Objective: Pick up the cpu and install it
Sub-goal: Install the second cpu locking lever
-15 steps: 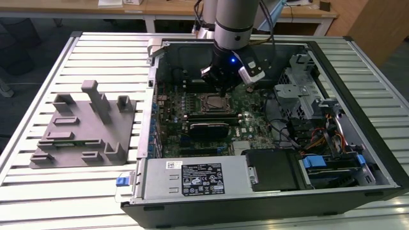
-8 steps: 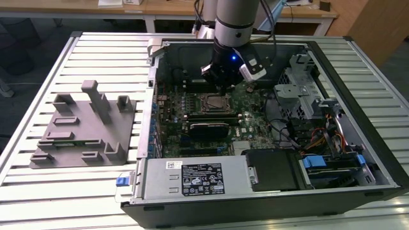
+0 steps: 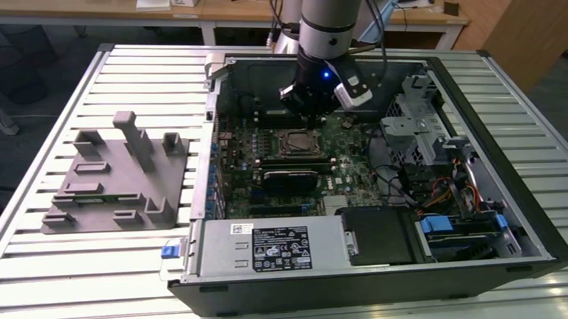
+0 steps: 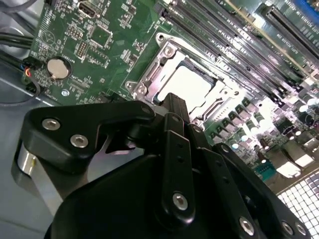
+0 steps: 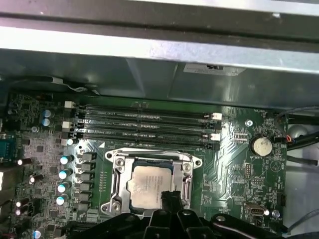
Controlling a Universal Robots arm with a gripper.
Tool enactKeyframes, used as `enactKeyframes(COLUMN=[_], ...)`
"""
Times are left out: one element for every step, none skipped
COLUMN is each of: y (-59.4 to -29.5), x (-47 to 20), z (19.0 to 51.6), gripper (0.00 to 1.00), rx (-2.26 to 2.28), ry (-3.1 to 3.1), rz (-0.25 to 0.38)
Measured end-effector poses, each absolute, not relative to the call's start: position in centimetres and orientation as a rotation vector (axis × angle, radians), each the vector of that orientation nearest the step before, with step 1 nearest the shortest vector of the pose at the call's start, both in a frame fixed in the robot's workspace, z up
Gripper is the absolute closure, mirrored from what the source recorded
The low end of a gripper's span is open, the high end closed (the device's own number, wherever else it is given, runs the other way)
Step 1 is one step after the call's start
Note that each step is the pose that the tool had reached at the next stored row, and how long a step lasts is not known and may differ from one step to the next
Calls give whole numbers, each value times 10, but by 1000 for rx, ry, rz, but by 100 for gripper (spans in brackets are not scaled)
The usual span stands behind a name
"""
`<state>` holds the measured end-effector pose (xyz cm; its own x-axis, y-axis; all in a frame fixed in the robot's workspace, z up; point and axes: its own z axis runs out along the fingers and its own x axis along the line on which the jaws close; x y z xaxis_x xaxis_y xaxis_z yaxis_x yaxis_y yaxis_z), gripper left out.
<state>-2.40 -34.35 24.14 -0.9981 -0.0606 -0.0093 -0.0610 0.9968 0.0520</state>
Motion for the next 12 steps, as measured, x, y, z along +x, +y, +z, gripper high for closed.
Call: enactKeyframes(y=[-344,-346,-348,-350,-352,-354,-355,-356,-358,-359,-360,-361], x=[-24,-24,-24,-24,-24,-24,-24,-24,-24,-24,-24,-24], z=[241,241,241,241,241,241,241,241,241,241,241,241], gripper=[89,89,89,89,89,89,89,89,89,89,89,89], rx=[-95,-95,-95,-95,-95,-95,-95,-95,-95,-95,-95,-95], ry=[3131,3131,3131,3131,3131,3131,3131,3131,3131,3131,3131,3131], rz=[82,82,82,82,82,82,82,82,82,82,82,82])
